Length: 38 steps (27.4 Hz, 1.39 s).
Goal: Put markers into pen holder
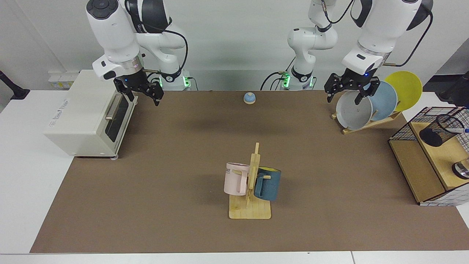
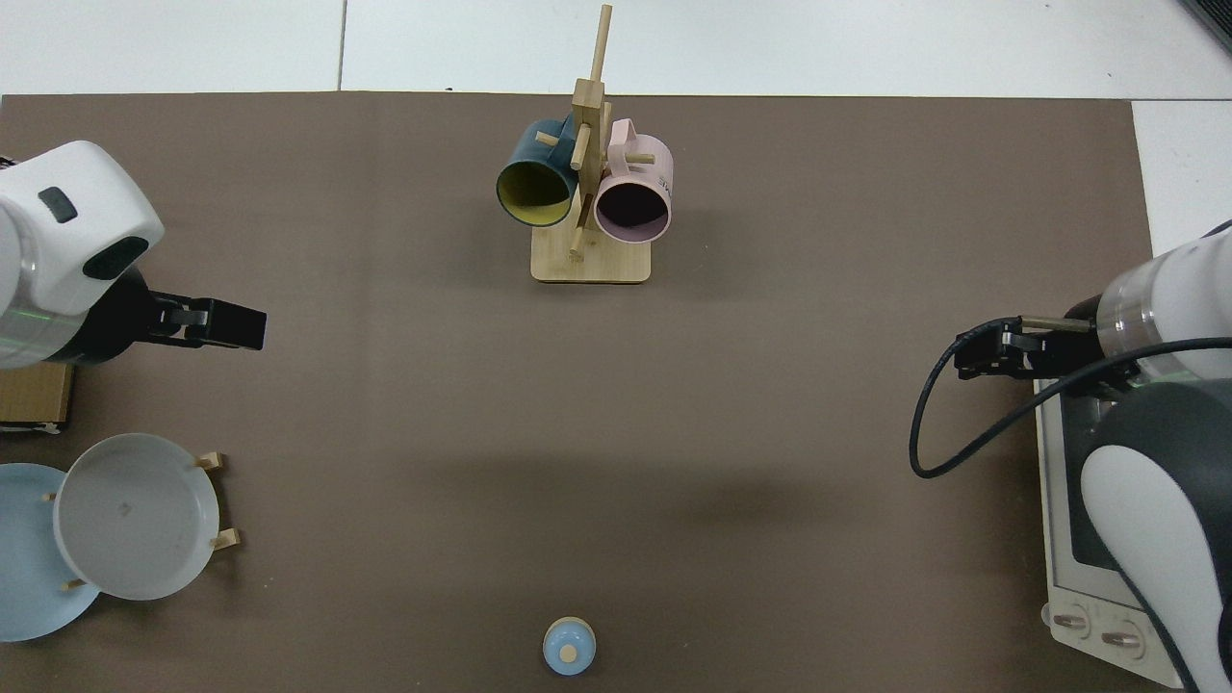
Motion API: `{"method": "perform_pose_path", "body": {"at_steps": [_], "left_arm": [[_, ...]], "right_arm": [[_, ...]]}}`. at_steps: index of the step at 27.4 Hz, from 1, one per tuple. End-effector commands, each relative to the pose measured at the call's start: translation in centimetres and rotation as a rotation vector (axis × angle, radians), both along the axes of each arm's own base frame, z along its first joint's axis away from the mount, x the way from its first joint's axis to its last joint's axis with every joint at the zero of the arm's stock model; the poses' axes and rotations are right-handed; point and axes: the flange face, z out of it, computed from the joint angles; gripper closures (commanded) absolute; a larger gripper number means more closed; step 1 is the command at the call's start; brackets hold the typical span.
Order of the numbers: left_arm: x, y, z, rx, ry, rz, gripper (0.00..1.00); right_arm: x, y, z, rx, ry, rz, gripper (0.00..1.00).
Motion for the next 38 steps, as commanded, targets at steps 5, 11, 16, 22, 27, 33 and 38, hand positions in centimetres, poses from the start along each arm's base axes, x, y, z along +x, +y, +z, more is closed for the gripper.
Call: {"method": "perform_pose_path", "body": {"at_steps": [5,11,16,22,27,33,38], "left_arm": [[-0.6,0.8,1.0,0.003,-0.013,-0.013,0.00],[-0.8,0.7,1.1,-0.001,-0.009,-0.019,0.00],[-0.8,0.4,1.1,0.000,-0.013,-0.030,0.00],[-0.7,0.6,1.3,0.002,-0.024,-0.049,0.00],[-0.6,0.9,1.3,0.002,-0.031,-0.063,0.00],[-0.6,0.9,1.2,0.003,-0.026,-0.065,0.00],[-0.6,0.9,1.2,0.003,-0.026,-0.071,0.00]], "right_arm": [[-0.1,-0.4,0.4,0.011,-0.021,0.019,0.00],[-0.1,-0.4,0.4,0.011,-0.021,0.019,0.00],[-0.1,-0.4,0.4,0.011,-0.021,0.019,0.00],[-0.1,-0.3,0.4,0.013,-0.020,0.026,0.00],[0.4,-0.2,1.7,0.026,-0.046,0.027,0.00],[1.1,-1.4,3.6,0.032,-0.022,0.033,0.00],[1.5,-2.6,4.8,0.023,-0.020,0.074,0.00]]}}
